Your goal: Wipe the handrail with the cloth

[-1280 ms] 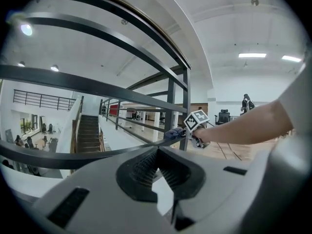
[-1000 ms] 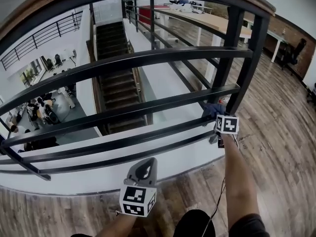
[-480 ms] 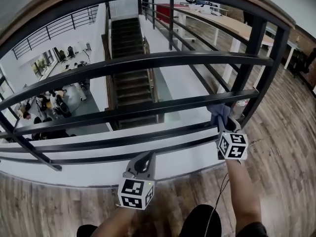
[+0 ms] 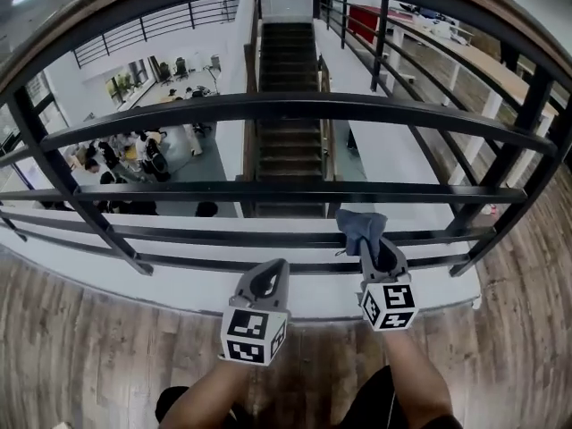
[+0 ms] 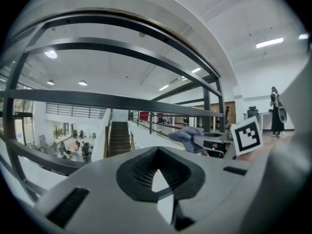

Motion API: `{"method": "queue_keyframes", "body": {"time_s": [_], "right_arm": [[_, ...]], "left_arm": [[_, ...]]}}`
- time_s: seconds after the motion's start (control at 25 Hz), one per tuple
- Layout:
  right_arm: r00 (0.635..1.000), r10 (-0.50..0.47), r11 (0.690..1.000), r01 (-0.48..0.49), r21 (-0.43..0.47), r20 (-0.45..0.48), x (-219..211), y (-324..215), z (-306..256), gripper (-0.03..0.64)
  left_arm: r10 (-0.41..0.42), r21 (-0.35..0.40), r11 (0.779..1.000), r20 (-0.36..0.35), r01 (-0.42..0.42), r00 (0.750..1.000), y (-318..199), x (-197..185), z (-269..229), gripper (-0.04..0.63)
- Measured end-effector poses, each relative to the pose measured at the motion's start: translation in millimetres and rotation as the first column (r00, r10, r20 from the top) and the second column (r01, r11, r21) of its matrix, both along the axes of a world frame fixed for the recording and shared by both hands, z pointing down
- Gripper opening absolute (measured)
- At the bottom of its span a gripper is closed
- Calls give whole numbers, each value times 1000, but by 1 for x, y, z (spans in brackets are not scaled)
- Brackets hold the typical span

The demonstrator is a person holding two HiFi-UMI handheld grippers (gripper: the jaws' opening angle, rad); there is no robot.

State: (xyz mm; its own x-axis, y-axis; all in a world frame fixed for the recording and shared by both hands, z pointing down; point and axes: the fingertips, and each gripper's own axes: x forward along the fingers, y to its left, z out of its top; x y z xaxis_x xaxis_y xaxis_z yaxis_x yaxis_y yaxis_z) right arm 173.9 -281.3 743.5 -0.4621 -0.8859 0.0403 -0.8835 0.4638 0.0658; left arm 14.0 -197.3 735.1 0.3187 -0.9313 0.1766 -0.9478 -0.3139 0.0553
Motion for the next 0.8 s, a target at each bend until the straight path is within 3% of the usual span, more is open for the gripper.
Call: {"method": "queue_keyframes", "body": {"time_s": [0.16,0.32,0.56,0.8], "right_arm": [[988,-156,988,156,-1,4,-115,26,9,80],[951,-305,952,306,-18,42,-230,62,21,80],[874,-484,872,486,-59,48,-376,115,55,80],[825,-564,817,557,-151,-10,-509,134,103,80]], "left_arm": [[-148,0,989,-1,148,989,16,-88,-7,2],[-275,44,961,43,273,961,51,-179,-20,2],[-430,34,903,38,429,902,113,-290,-14,2],[-543,12,839,46,544,838,170,-377,-7,2]]}}
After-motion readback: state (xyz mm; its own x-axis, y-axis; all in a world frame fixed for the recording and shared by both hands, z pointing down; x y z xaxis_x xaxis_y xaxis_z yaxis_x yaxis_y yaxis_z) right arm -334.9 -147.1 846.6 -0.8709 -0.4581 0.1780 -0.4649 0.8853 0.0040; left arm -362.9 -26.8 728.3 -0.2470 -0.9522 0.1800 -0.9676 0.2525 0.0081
